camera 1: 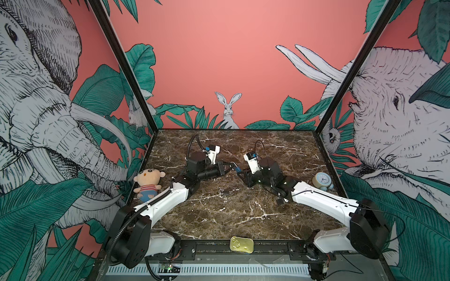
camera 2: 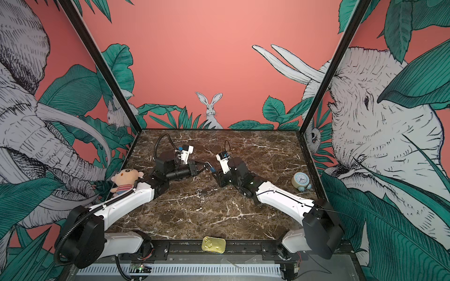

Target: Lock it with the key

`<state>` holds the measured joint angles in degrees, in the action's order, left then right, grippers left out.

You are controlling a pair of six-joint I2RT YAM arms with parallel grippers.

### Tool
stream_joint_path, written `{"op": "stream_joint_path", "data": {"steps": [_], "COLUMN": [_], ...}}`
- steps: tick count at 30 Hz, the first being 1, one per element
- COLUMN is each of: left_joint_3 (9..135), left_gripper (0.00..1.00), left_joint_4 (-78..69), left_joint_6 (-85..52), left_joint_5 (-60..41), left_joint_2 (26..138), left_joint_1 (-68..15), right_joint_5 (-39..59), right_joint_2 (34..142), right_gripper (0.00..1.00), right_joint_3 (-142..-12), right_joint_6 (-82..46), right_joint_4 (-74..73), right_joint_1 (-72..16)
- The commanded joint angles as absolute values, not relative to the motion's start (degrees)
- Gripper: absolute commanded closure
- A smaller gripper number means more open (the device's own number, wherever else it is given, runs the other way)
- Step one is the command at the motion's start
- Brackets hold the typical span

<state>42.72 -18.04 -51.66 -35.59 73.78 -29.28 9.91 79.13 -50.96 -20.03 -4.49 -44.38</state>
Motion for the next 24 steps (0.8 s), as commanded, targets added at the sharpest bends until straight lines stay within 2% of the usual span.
{"op": "stream_joint_path", "data": {"steps": [1, 8, 24], "left_joint_3": [44.1, 44.8, 44.6], "left_gripper": [1.0, 1.0, 1.0], "left_joint_4": [-18.1, -17.9, -19.0], "left_joint_6": [-51.2, -51.1, -51.9], "left_joint_5": [-36.9, -37.5, -36.9], "left_joint_2": [71.2, 71.2, 70.3], "left_joint_1": [-29.7, -29.9, -29.9], "right_joint_5": [10.5, 11.6, 12.7], "right_joint_2": [79.8, 80.7, 83.0], "right_gripper": [0.66, 0.73, 0.75], "right_joint_3": [-52.7, -53.7, -54.7], "right_joint_6": [-19.2, -19.4, -20.0], "right_joint_4": [-7.8, -8.4, -8.9], "right_joint_1": [-44.4, -44.4, -44.4]}}
